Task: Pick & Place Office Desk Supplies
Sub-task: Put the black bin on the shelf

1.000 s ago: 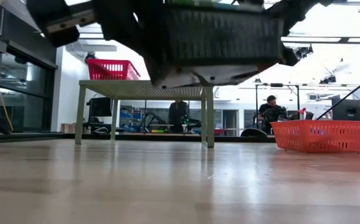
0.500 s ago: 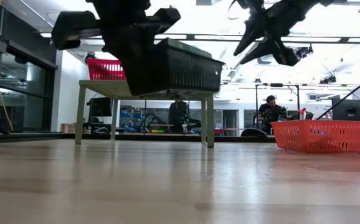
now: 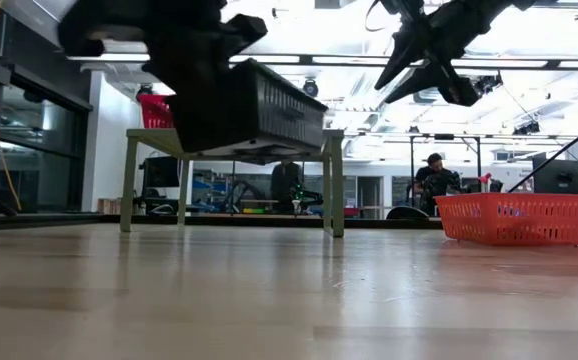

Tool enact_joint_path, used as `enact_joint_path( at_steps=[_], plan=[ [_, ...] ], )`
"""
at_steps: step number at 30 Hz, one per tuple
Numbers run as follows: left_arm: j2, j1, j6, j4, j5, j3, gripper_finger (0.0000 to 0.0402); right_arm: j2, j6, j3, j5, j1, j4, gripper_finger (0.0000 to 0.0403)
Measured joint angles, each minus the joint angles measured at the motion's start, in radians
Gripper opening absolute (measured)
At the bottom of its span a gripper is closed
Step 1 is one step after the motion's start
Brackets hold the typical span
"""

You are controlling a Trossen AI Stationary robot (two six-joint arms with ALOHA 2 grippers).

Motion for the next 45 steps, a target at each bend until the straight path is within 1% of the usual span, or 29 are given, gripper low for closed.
enact_joint_path(
  at_steps=[3,6,12,18,22,28,34,39,45],
  plan=[
    [0.0,-0.025,-0.035,-0.008,0.003,0.003,0.0001,0.0,0.0,0.0,0.0,0.0,0.0,0.0095],
    [0.0,-0.043,-0.08,-0.037,0.006,0.034,0.0001,0.0,0.0,0.0,0.0,0.0,0.0,0.0095],
    [0.0,-0.053,-0.135,-0.181,-0.051,0.153,0.0001,0.0,0.0,0.0,0.0,0.0,0.0,0.0095],
    [0.0,-0.008,-0.181,-0.329,-0.054,0.276,0.0001,0.0,0.0,0.0,0.0,0.0,0.0,0.0095],
    [0.0,0.052,-0.227,-0.401,-0.054,0.327,0.0001,0.0,0.0,0.0,0.0,0.0,-0.001,0.0095],
    [0.0,0.147,-0.227,-0.404,-0.003,0.34,0.0001,0.0,0.0,0.0,0.0,0.0,-0.001,0.0095],
    [0.0,0.217,-0.228,-0.402,0.044,0.353,0.0001,0.0,0.0,0.0,0.0,0.0,-0.001,0.0095],
    [0.0,0.236,-0.213,-0.403,0.046,0.379,0.0001,0.0,0.0,0.0,0.0,0.0,-0.001,0.0095],
    [0.0,0.239,-0.21,-0.408,0.05,0.381,0.0001,0.0,0.0,0.0,0.0,0.0,-0.001,0.0095]
  ],
)
